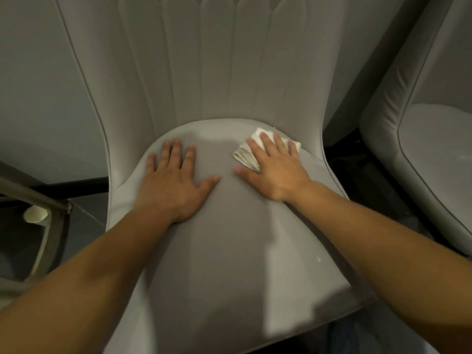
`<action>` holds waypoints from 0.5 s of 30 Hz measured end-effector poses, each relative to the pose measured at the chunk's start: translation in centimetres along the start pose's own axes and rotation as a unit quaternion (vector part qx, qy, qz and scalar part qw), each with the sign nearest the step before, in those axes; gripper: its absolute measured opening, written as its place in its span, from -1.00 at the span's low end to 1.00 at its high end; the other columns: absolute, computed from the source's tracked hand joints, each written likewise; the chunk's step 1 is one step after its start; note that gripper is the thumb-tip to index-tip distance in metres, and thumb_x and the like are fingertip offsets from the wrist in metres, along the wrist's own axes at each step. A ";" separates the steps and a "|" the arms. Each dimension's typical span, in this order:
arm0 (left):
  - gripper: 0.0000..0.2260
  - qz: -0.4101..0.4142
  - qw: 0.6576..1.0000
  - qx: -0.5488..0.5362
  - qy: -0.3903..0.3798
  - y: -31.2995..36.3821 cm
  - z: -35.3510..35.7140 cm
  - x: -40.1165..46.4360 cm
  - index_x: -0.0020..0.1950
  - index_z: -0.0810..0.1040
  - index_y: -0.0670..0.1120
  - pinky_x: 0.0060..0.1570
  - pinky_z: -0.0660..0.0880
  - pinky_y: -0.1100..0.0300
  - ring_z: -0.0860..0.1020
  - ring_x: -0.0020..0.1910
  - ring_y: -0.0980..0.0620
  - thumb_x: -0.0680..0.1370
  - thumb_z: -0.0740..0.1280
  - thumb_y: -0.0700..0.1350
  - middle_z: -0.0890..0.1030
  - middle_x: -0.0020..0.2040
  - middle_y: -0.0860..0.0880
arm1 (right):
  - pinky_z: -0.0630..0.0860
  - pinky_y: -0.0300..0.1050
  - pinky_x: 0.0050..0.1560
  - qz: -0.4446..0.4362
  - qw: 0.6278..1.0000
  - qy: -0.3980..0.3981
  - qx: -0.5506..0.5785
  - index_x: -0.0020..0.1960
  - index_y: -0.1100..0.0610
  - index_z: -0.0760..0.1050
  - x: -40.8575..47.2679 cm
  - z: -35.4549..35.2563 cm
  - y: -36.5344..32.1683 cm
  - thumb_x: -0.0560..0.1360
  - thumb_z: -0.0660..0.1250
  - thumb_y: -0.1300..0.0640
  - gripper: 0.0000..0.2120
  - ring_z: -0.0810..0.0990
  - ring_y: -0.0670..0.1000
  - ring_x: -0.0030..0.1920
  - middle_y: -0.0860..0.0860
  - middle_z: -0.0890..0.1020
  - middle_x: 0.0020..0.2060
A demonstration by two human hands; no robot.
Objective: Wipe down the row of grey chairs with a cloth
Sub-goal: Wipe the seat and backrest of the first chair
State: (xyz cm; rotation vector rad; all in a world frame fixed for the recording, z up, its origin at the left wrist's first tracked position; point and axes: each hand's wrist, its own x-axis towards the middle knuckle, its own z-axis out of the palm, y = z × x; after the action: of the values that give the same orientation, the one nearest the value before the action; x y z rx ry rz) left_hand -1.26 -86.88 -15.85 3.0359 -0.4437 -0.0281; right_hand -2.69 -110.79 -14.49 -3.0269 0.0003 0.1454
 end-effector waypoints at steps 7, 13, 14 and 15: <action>-0.16 -0.004 1.000 0.007 0.023 0.2 0.5 -0.1 0.61 -0.06 0.03 0.49 -0.17 -0.08 -0.16 0.56 -0.02 0.46 -0.30 0.49 -0.05 0.61 -0.08 | -0.01 0.20 0.51 -0.067 0.996 0.046 -0.030 0.57 -0.12 0.13 7.3 -0.2 -1.6 0.43 -0.16 -0.55 -0.16 0.04 0.07 0.56 -0.04 0.16 0.58; -0.15 -0.002 1.000 0.008 0.030 -0.1 0.6 -0.2 0.61 -0.05 0.04 0.49 -0.16 -0.07 -0.14 0.57 -0.02 0.45 -0.32 0.49 -0.04 0.61 -0.07 | 0.21 0.18 0.39 0.040 0.993 0.060 -0.089 0.54 0.04 0.23 5.4 -0.8 -1.2 0.40 -0.19 -0.58 -0.03 0.31 0.17 0.43 0.10 0.34 0.48; -0.15 -0.001 1.000 0.008 0.030 -0.2 0.6 -0.2 0.61 -0.05 0.03 0.49 -0.16 -0.07 -0.14 0.57 -0.02 0.45 -0.32 0.49 -0.04 0.61 -0.07 | 0.24 0.17 0.35 0.066 0.991 0.057 -0.097 0.53 0.07 0.25 4.6 -1.0 -0.9 0.39 -0.19 -0.58 -0.01 0.34 0.20 0.40 0.13 0.37 0.45; -0.15 0.000 1.000 0.009 0.029 -0.2 0.6 -0.2 0.61 -0.05 0.03 0.49 -0.16 -0.07 -0.14 0.57 -0.02 0.45 -0.32 0.49 -0.04 0.61 -0.07 | 0.26 0.16 0.32 0.090 0.989 0.053 -0.104 0.51 0.09 0.28 3.6 -1.3 -0.5 0.39 -0.19 -0.59 0.00 0.37 0.21 0.36 0.15 0.40 0.41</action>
State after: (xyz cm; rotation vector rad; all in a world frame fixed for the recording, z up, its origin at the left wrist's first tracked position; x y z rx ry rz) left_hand -1.39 -86.64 -16.48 3.0445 -0.4426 0.0645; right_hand 1.02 -110.46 -13.50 -3.2343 0.2852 -0.0014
